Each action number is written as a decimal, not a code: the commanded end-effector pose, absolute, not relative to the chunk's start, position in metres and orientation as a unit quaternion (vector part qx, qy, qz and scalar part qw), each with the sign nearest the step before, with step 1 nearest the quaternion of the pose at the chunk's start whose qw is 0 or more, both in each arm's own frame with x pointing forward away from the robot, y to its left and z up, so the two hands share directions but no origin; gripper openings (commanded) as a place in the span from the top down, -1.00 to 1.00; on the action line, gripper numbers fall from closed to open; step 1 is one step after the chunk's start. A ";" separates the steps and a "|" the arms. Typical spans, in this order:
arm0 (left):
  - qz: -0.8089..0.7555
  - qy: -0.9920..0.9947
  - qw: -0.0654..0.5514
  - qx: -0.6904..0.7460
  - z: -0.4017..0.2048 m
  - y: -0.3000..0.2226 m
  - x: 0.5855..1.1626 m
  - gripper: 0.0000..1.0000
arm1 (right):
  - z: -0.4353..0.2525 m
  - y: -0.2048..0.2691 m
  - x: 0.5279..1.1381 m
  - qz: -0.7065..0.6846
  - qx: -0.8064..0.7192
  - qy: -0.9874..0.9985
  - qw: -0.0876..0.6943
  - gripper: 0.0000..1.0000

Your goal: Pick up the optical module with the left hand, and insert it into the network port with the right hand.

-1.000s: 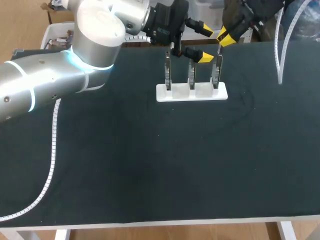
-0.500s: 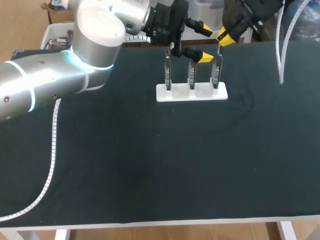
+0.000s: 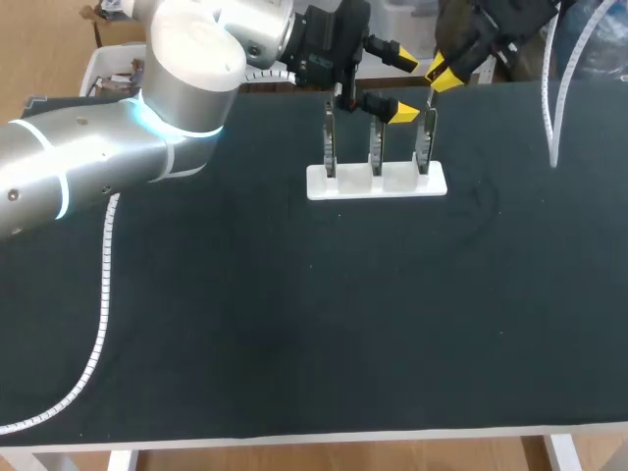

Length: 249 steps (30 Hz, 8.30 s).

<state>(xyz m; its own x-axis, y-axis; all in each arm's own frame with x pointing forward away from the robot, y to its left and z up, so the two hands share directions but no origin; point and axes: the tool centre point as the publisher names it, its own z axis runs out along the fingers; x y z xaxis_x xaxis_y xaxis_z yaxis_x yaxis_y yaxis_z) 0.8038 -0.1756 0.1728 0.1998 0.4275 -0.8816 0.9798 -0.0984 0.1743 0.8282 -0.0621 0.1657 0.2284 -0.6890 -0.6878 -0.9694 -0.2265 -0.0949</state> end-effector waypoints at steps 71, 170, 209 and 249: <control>-0.338 0.535 0.406 0.660 0.174 -0.176 0.804 -1.00 | 0.184 -0.059 0.815 0.174 -0.709 0.590 0.344 1.00; -0.338 0.535 0.406 0.660 0.174 -0.176 0.804 -1.00 | 0.154 -0.062 0.819 0.213 -0.709 0.588 0.325 1.00; -0.338 0.535 0.406 0.660 0.174 -0.176 0.804 -1.00 | 0.149 -0.058 0.825 0.211 -0.721 0.586 0.305 1.00; -0.338 0.535 0.406 0.660 0.174 -0.176 0.804 -1.00 | 0.159 -0.063 0.826 0.211 -0.728 0.570 0.317 1.00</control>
<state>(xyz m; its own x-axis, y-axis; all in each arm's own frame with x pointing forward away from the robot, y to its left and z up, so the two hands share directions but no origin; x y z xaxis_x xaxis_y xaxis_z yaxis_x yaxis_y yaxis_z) 0.8038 -0.1756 0.1728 0.1998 0.4275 -0.8816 0.9798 -0.0984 0.1744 0.8271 -0.0632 0.1589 0.2596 -0.6964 -0.6690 -0.9645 -0.1517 -0.2163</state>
